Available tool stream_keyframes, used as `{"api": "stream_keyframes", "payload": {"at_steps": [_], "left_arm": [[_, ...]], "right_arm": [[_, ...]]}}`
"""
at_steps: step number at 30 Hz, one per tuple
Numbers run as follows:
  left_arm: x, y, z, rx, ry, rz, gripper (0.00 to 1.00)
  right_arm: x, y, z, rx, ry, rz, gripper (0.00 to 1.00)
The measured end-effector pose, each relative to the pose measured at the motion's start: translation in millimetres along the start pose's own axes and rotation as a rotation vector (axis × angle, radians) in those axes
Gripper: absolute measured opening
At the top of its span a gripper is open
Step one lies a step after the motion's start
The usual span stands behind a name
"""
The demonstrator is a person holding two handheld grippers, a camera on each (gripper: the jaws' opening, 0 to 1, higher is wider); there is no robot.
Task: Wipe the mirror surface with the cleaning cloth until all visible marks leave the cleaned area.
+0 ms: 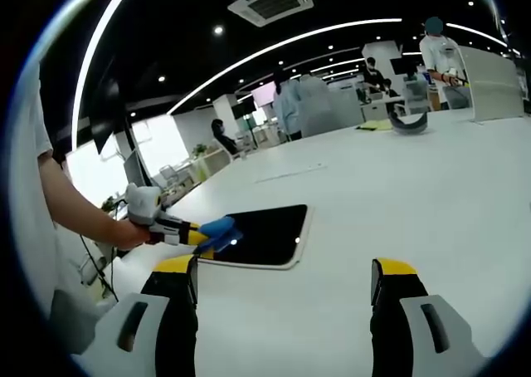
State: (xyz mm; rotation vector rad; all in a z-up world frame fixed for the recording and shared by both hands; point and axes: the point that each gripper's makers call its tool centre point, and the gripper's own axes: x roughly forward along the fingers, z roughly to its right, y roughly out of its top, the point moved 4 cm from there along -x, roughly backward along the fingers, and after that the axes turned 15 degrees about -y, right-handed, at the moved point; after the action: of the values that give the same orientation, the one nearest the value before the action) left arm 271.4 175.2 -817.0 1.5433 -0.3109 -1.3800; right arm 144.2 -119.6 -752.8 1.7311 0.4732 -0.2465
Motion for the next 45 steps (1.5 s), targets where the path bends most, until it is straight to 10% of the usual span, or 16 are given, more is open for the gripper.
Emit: {"api": "stream_keyframes", "payload": {"at_steps": [45], "left_arm": [[-6.5,-5.7,8.6,-0.012,0.052,-0.036,0.06]], "right_arm": [[1.0,0.1,-6.1,0.002,0.035,0.006,0.85]]}}
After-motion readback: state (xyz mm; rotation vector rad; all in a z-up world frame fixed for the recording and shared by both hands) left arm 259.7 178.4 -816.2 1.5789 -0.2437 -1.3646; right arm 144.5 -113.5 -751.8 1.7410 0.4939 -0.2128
